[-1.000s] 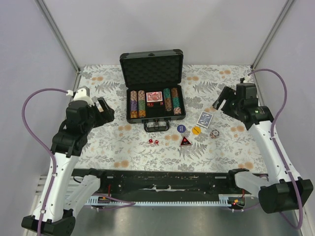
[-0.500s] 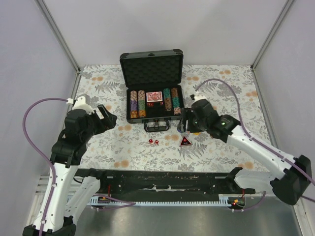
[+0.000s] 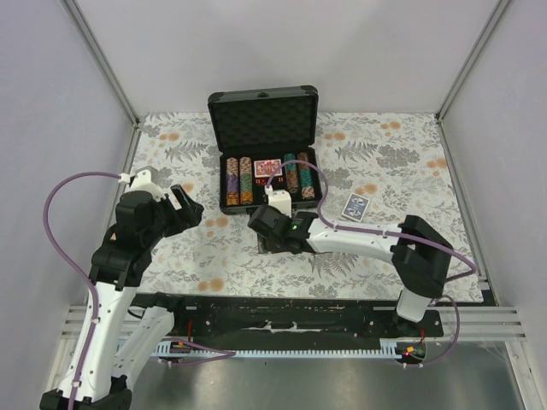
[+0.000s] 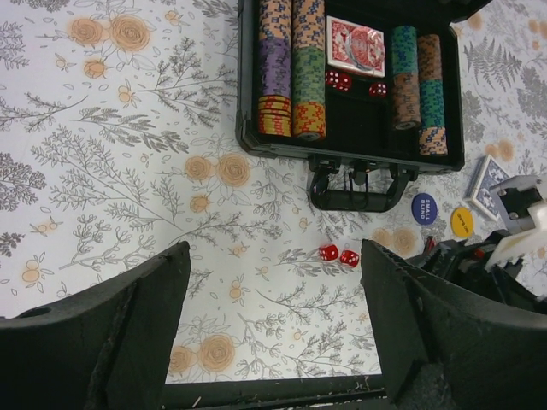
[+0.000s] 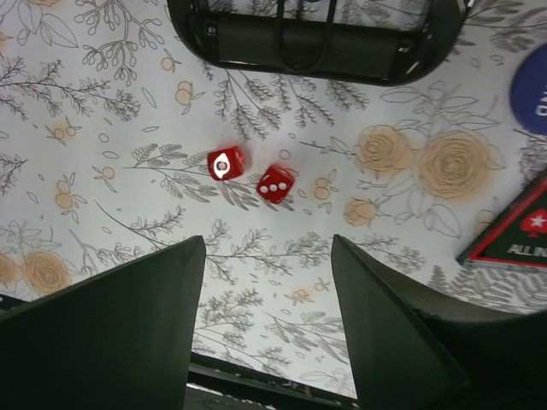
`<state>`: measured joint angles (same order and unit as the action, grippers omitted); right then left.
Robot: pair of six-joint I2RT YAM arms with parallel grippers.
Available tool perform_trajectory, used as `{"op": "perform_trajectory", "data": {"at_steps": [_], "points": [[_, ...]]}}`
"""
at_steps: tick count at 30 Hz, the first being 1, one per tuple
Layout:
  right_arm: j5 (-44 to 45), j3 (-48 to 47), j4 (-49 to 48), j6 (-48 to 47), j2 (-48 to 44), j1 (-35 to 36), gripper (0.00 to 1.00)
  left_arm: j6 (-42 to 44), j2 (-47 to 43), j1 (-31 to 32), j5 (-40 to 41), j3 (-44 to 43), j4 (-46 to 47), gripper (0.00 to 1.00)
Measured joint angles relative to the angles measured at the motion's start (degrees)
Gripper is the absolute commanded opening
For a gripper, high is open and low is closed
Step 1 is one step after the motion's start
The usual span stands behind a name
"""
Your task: Pack up texas hold em set
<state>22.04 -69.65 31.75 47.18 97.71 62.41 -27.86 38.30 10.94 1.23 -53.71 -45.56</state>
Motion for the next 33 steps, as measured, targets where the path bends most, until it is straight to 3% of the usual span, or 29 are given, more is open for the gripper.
{"op": "perform_trajectory", "data": {"at_steps": [6,11,17,33], "points": [[2.4,-3.3,-0.2,6.2,5.9,1.3,0.43,0.0,-1.7,0.0,0.2,1.5,-2.2,0.86],[5.3,-6.3,1.7,10.2,7.9,1.3,0.41,0.0,-4.0,0.0,0.4,2.3,-2.9,0.86],[6.4,-8.8,3.7,13.3,10.7,1.4,0.52,0.0,-4.4,0.0,1.7,2.3,-3.9,0.86],[7.9,-9.6,8.2,19.8,15.7,1.4,0.33,0.1,-5.1,0.0,1.2,2.4,-3.9,0.86]]}}
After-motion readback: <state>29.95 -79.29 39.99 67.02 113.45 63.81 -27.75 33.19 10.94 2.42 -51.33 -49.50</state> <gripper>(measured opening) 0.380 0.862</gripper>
